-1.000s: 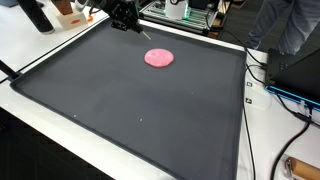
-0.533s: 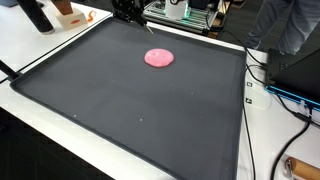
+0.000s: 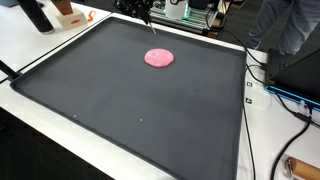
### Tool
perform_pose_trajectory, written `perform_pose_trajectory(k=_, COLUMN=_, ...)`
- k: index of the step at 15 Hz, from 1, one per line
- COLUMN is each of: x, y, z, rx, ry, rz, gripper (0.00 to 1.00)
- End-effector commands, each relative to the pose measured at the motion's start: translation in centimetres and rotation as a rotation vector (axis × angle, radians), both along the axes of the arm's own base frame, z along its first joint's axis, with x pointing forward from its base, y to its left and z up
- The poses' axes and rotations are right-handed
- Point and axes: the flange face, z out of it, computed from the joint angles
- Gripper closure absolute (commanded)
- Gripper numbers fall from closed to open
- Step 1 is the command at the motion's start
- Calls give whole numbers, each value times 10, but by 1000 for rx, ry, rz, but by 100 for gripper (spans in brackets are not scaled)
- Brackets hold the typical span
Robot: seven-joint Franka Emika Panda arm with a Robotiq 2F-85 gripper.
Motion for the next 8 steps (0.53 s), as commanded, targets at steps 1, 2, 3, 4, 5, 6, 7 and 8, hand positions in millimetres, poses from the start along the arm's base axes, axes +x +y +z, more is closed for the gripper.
perform_pose_trajectory(k=1, x=-14, y=17, z=7, rx=-97, ry=-66, rz=-33, gripper=97)
perform_pose_trajectory(k=2, x=-15, y=22, z=9, rx=-120, ry=-87, rz=-43, gripper=97)
perform_pose_trajectory(k=3, x=-17, y=27, z=10, rx=-139, ry=-100, rz=-51, gripper=97)
perform_pose_trajectory(k=4, x=-19, y=32, z=11, rx=-159, ry=-112, rz=-55, gripper=97)
perform_pose_trajectory(k=5, x=-21, y=36, z=12, rx=-176, ry=-117, rz=-59, gripper=97)
perform_pose_trajectory(k=6, x=-24, y=40, z=12, rx=-194, ry=-115, rz=-58, gripper=97)
perform_pose_trajectory(k=7, x=-27, y=44, z=14, rx=-207, ry=-117, rz=-57, gripper=97)
perform_pose_trajectory(k=8, x=-31, y=48, z=15, rx=-220, ry=-115, rz=-56, gripper=97)
